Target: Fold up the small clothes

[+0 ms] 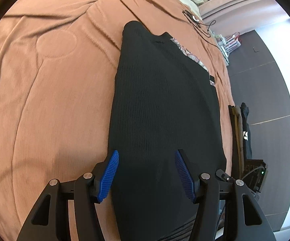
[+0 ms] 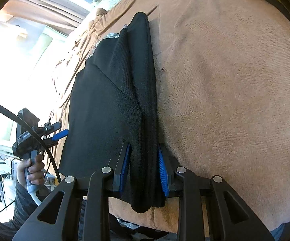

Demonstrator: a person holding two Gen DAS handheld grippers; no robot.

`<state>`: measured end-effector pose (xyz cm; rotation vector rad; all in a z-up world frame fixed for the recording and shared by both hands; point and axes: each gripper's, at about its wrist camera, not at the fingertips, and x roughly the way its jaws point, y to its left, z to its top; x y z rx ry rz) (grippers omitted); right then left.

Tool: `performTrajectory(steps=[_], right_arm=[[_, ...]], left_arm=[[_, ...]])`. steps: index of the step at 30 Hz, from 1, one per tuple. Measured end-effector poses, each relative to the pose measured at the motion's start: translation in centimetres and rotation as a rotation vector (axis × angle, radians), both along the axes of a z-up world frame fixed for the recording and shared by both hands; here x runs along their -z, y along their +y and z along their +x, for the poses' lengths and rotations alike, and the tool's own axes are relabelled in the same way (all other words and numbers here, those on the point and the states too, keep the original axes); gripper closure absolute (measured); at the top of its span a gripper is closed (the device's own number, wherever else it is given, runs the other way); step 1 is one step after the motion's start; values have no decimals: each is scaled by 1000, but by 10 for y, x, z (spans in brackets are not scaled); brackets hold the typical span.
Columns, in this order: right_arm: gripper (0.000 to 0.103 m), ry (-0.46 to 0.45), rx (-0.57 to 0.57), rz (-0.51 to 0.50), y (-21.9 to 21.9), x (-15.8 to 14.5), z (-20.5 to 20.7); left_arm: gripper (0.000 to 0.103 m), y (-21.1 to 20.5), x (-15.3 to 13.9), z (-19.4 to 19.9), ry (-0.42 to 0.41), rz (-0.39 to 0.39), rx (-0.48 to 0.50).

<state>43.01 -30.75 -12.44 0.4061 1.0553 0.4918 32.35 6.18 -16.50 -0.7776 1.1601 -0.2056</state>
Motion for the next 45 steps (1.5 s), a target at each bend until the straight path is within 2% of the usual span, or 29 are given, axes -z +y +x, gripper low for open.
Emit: performTrajectory(steps=[6, 13, 17, 18, 19, 20, 22, 28, 30, 40, 45], right_arm=[[79, -1, 0, 9, 5, 3, 0], [79, -9, 2, 3, 8, 4, -1], [79, -21, -9, -7, 10, 5, -4], [79, -25, -11, -11, 11, 4, -5], [79, -27, -12, -13, 12, 4, -5], [79, -29, -14, -15, 13, 4, -5], [79, -31, -15, -17, 15, 3, -6], [82, -24, -41, -5, 23, 0, -13], [86, -12, -56, 4, 25, 1, -14], [88, 44, -151, 46, 41, 11, -24], [88, 65, -227, 20, 53, 14, -22]], left_arm=[[43, 4, 5, -24, 24, -9, -12], [45, 3, 18, -41, 30, -133, -24], [48, -9, 22, -42, 32, -149, 9], [58, -13, 24, -41, 39, -163, 26], [79, -15, 26, -40, 53, -160, 36], [86, -16, 28, -40, 63, -156, 41], [89, -14, 27, -38, 57, -174, 46], [91, -5, 8, -38, 25, -161, 60], [91, 2, 7, -42, 28, -157, 57], [91, 14, -8, -73, 42, -116, 87], [89, 24, -9, -93, 66, -86, 90]])
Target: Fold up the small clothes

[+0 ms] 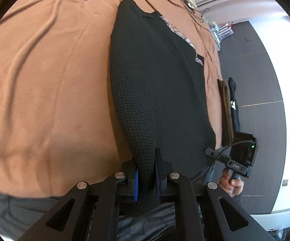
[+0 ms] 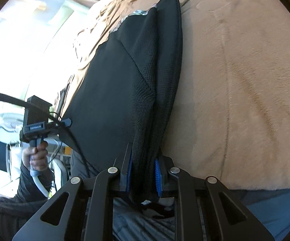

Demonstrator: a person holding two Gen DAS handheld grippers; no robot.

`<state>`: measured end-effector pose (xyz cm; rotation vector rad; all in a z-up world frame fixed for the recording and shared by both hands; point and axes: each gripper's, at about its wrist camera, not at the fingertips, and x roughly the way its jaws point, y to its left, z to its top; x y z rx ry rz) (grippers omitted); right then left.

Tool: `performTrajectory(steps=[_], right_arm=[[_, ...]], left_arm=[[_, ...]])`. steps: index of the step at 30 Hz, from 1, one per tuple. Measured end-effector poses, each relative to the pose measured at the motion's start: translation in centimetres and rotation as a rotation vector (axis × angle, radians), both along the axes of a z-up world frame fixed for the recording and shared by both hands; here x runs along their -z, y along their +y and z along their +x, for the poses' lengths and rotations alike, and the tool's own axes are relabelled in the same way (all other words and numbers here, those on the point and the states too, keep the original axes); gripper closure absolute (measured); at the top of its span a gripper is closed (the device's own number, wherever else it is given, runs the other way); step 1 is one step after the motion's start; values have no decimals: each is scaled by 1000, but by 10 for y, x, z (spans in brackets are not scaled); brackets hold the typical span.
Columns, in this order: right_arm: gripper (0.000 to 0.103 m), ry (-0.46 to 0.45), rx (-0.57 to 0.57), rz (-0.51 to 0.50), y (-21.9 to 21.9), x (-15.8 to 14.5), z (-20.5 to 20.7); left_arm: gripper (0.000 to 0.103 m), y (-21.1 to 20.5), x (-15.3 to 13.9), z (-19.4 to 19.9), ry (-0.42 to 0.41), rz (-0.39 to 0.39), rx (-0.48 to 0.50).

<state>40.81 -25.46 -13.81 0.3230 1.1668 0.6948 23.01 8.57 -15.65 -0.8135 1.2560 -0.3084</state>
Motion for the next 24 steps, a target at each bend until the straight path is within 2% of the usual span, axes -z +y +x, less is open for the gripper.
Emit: performTrajectory(steps=[1, 3, 4, 5, 6, 7, 8, 12, 18, 24], right_arm=[[85, 0, -7, 0, 0, 0, 2], [69, -3, 1, 4, 0, -1, 10], [56, -8, 14, 13, -3, -1, 13], [48, -13, 27, 33, -8, -3, 17], [46, -17, 41, 52, -12, -4, 21], [45, -22, 52, 57, -15, -6, 23], [45, -28, 63, 53, -18, -8, 27], [45, -35, 93, 41, -23, -6, 52], [45, -23, 118, 91, -21, 0, 88], [45, -20, 106, 98, 0, 9, 95]], left_arm=[[88, 2, 1, 0, 8, 11, -7], [84, 7, 5, 4, 27, 36, -25], [76, 10, 7, 6, 31, 41, -34], [69, 12, 8, 10, 26, 46, -46], [56, 15, 9, 9, 14, 44, -53], [49, 16, 9, 11, 4, 45, -60], [48, 18, 10, 16, -2, 51, -69], [48, 24, 15, 33, -19, 56, -92], [48, 36, 21, 61, -35, 34, -123], [49, 45, 21, 88, -46, 29, -140]])
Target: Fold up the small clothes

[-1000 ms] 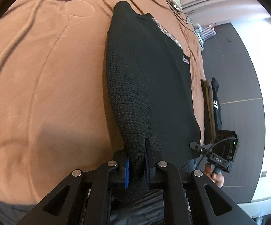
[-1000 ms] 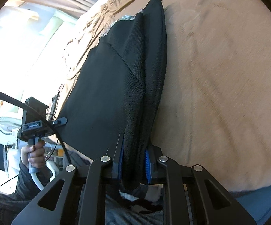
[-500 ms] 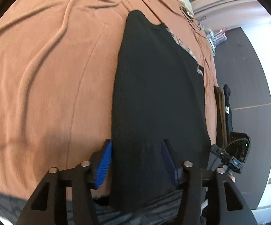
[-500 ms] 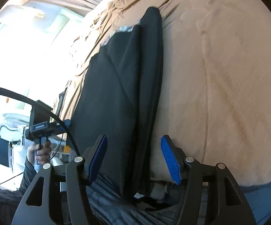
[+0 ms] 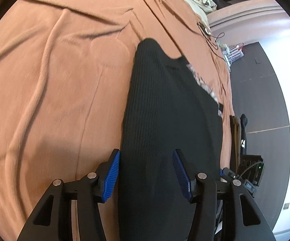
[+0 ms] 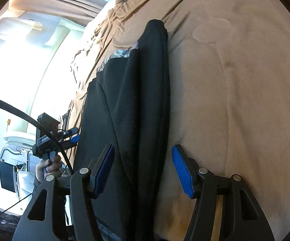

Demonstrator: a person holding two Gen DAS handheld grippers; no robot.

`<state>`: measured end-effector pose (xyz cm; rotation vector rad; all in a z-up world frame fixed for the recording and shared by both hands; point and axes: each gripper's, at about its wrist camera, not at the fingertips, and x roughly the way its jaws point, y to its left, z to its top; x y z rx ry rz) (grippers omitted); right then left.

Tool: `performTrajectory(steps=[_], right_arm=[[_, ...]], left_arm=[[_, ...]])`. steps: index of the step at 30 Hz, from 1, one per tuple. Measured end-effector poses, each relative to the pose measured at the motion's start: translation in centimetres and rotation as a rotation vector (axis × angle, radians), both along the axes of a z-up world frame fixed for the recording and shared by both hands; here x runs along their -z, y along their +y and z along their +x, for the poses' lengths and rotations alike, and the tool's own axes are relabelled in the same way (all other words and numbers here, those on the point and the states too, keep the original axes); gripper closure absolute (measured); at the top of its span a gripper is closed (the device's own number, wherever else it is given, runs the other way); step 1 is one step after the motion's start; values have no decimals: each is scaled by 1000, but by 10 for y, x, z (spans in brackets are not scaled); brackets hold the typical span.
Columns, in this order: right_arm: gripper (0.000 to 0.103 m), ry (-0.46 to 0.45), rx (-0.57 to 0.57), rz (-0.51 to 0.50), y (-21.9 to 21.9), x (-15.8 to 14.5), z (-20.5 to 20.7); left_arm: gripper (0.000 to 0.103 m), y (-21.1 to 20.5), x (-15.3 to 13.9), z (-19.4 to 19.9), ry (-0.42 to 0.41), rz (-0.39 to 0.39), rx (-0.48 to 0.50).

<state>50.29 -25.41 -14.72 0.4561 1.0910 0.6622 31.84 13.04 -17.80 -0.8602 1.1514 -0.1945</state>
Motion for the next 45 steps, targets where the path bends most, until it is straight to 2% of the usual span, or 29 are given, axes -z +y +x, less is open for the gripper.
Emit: performTrajectory(steps=[7, 19, 23, 24, 26, 28, 32, 37, 45], right_arm=[[45, -2, -18, -1, 12, 1, 20], [47, -19, -57, -23, 41, 2, 74], [55, -22, -61, -22, 38, 3, 81], [58, -19, -58, -28, 38, 4, 84], [71, -14, -51, -38, 38, 5, 86], [80, -7, -46, -53, 39, 5, 87], [90, -44, -39, -96, 45, -6, 77], [92, -90, -17, -145, 61, -21, 67], [94, -146, -4, -133, 70, -47, 34]], left_arm=[[55, 7, 7, 25, 5, -18, -27], [59, 20, 6, 68, -24, -27, -60], [70, 19, 14, 78, -29, -52, -88], [79, 19, 16, 79, -26, -53, -97], [86, 17, 16, 80, -28, -52, -97], [92, 15, 12, 79, -38, -42, -87], [95, 17, 0, 74, -66, -53, -85], [96, 15, -20, 66, -107, -57, -76], [97, 6, -47, 46, -169, -77, -65]])
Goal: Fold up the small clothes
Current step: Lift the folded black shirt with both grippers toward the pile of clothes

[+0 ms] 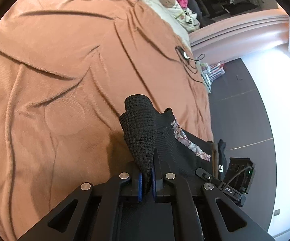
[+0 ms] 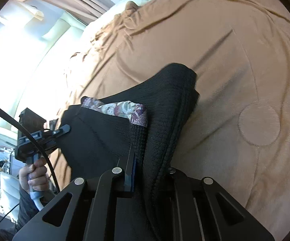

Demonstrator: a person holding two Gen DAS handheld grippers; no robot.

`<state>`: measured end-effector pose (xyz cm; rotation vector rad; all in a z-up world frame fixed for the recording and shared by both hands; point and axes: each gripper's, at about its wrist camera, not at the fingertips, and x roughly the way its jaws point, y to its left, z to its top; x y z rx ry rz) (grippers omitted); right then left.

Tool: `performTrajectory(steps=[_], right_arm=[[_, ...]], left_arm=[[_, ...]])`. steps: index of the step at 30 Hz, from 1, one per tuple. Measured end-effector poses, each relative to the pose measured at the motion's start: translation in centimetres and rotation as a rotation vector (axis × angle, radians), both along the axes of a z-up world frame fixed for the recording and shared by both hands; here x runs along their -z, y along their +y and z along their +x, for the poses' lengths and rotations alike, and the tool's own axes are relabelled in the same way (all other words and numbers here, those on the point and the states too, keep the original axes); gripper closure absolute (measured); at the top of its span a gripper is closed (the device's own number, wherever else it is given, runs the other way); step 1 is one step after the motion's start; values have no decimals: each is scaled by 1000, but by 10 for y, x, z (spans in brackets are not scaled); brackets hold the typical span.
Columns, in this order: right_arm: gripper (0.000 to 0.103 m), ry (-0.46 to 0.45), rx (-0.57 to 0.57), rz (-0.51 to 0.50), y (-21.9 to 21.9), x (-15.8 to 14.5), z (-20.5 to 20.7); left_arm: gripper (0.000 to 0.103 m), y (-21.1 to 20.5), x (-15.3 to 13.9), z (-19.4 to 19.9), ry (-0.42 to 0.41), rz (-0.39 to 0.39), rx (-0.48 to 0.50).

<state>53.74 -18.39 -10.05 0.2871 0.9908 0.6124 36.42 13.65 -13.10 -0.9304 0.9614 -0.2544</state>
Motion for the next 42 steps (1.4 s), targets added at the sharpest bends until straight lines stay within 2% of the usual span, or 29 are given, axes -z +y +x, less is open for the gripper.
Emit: performTrajectory(steps=[13, 25, 34, 42], right_arm=[[95, -147, -10, -1, 0, -37, -69], [95, -301, 15, -14, -31, -79, -182], [96, -434, 15, -57, -51, -122, -266], [96, -565, 65, -70, -108, -166, -325]], left_arm=[[97, -9, -52, -51, -121, 6, 14], [97, -37, -125, -110, -285, 11, 58], [97, -77, -179, -139, -373, 36, 109], [97, -137, -227, -133, -459, 62, 204]])
